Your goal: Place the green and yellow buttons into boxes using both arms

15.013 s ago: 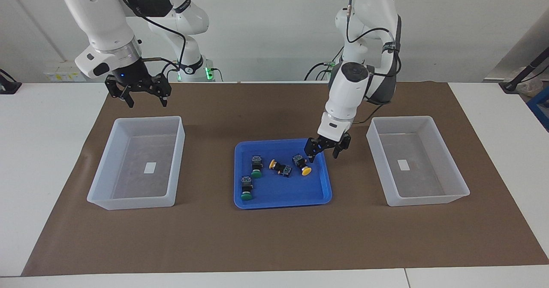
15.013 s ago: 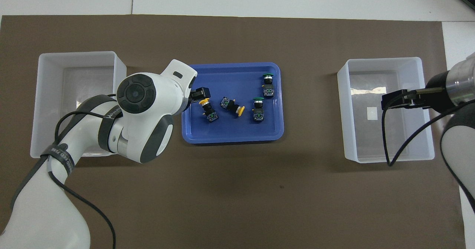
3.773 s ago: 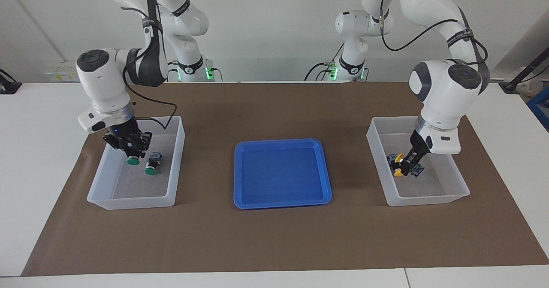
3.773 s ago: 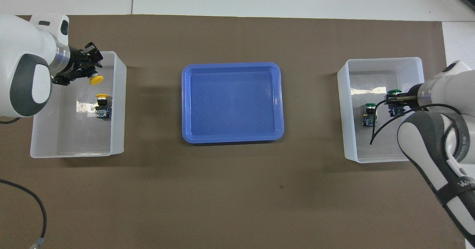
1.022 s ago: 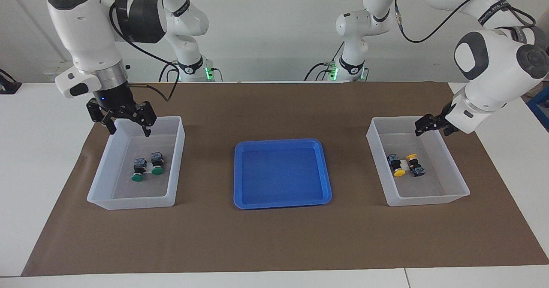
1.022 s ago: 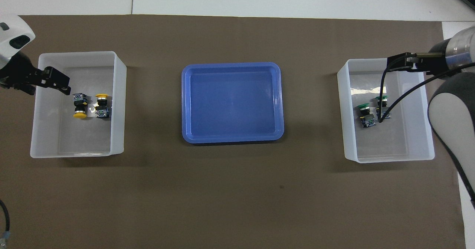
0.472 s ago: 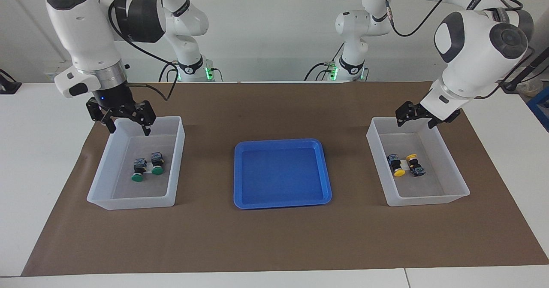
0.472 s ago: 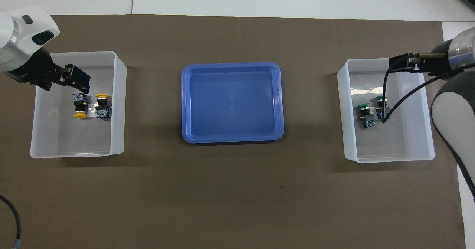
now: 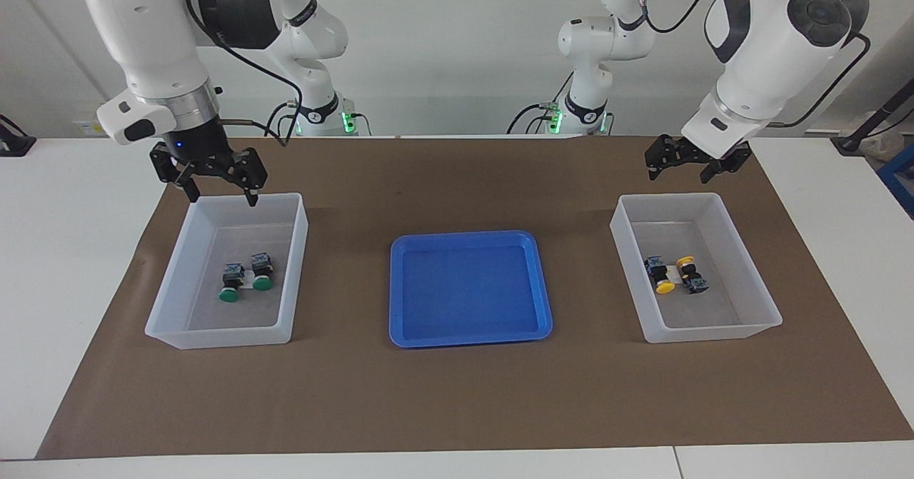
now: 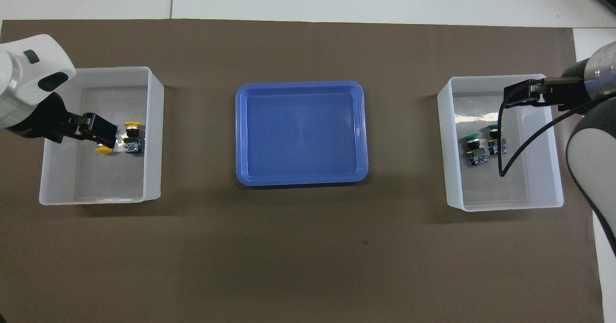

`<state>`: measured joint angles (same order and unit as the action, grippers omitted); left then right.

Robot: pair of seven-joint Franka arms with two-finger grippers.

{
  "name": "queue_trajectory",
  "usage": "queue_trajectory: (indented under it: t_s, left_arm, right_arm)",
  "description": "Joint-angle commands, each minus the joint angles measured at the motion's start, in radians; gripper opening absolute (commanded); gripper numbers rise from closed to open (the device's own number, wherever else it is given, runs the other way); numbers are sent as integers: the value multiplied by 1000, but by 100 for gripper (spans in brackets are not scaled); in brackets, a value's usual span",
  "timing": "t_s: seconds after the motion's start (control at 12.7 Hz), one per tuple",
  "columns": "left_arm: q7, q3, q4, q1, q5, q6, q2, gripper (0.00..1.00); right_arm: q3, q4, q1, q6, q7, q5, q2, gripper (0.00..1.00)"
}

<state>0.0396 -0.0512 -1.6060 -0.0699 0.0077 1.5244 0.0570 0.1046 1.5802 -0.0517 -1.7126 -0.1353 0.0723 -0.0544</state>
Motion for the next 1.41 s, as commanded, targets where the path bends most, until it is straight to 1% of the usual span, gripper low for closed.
queue_trajectory:
  t_s: [0.0, 0.16, 0.31, 0.39, 0.47, 0.79, 0.94, 1.1, 1.34]
  left_arm:
    - [11, 13, -104, 9, 0, 53, -75, 100]
    - [78, 14, -109, 47, 0, 46, -89, 100]
    - [91, 14, -120, 68, 0, 51, -100, 100]
    - [91, 14, -124, 68, 0, 53, -101, 100]
    - [91, 14, -127, 70, 0, 57, -105, 100]
    - [89, 14, -127, 71, 0, 89, -108, 100]
    - [83, 14, -124, 71, 0, 97, -108, 100]
    - [75, 14, -115, 71, 0, 106, -108, 100]
    - [78, 14, -111, 67, 0, 109, -121, 100]
  right_arm:
    - [-29, 32, 13, 74, 19, -17, 44, 100]
    - [-89, 67, 50, 93, 54, -17, 70, 100]
    - [-149, 70, 98, 112, 81, -31, 73, 100]
    - [-170, 70, 104, 135, 89, -58, 77, 100]
    - [-172, 76, 99, 136, 89, -80, 77, 100]
    - [-166, 75, 107, 119, 89, -81, 76, 100]
    - [-149, 63, 108, 67, 95, -77, 64, 100]
    - [-134, 47, 108, 64, 89, -71, 58, 100]
    - [-134, 21, 102, 77, 94, -68, 51, 100]
